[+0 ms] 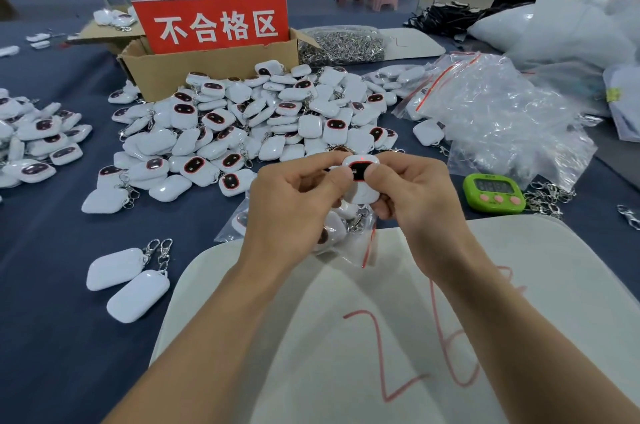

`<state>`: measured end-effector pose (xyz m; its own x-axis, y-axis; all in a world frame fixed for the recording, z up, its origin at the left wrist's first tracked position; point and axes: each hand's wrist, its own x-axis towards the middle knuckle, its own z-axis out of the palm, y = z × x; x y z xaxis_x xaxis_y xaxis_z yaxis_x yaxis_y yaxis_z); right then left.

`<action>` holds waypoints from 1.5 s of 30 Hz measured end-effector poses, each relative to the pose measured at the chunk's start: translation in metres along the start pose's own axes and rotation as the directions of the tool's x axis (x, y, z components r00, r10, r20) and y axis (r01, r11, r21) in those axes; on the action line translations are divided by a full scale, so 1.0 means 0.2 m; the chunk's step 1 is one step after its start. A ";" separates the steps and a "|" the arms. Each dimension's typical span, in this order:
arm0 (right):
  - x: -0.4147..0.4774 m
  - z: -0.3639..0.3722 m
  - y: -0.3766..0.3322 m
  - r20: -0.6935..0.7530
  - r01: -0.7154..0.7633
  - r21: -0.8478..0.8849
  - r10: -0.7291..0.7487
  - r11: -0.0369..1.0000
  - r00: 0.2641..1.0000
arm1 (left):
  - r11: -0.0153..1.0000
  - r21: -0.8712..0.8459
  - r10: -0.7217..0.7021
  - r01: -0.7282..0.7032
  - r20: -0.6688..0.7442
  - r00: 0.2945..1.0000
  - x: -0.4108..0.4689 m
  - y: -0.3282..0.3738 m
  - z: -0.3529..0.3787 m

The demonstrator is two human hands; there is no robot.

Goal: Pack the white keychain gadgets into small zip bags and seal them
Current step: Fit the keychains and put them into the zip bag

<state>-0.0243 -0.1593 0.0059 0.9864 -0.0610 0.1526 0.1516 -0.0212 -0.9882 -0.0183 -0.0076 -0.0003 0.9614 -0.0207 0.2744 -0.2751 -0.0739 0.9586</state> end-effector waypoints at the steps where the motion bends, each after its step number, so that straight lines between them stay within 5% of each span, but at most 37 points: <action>1: 0.00 0.00 0.00 0.019 -0.005 -0.002 0.005 1.000 1.000 | 1.000 0.008 -0.004 0.004 -0.004 1.000 0.00 0.00 0.00; 20: 0.00 -0.01 0.03 0.117 0.044 -0.093 -0.033 0.995 0.993 | 1.000 -0.017 0.001 -0.002 -0.069 0.998 0.01 0.00 0.01; 29: 0.01 -0.01 0.04 0.085 0.049 -0.111 -0.040 0.993 0.996 | 1.000 0.019 0.003 -0.001 -0.097 0.995 0.00 0.00 0.02; 33: 0.00 0.00 0.03 -0.043 0.072 -0.131 -0.079 0.989 0.996 | 1.000 0.017 0.010 -0.007 -0.169 0.986 0.00 -0.01 0.03; 39: 0.01 -0.04 0.01 -0.157 0.229 -0.296 -0.284 0.927 0.946 | 0.943 0.324 0.147 -0.080 -0.189 0.971 -0.02 -0.02 0.03; 45: -0.03 -0.04 0.02 -0.119 0.358 -0.444 -0.450 0.822 0.885 | 0.933 0.335 0.190 -0.131 -0.150 0.970 -0.05 -0.03 0.04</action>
<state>-0.0294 -0.1666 0.0013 0.7971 -0.1635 0.5812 0.4495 -0.4819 -0.7521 -0.0264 -0.0152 -0.0096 0.8804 0.1154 0.4599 -0.3825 -0.4002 0.8328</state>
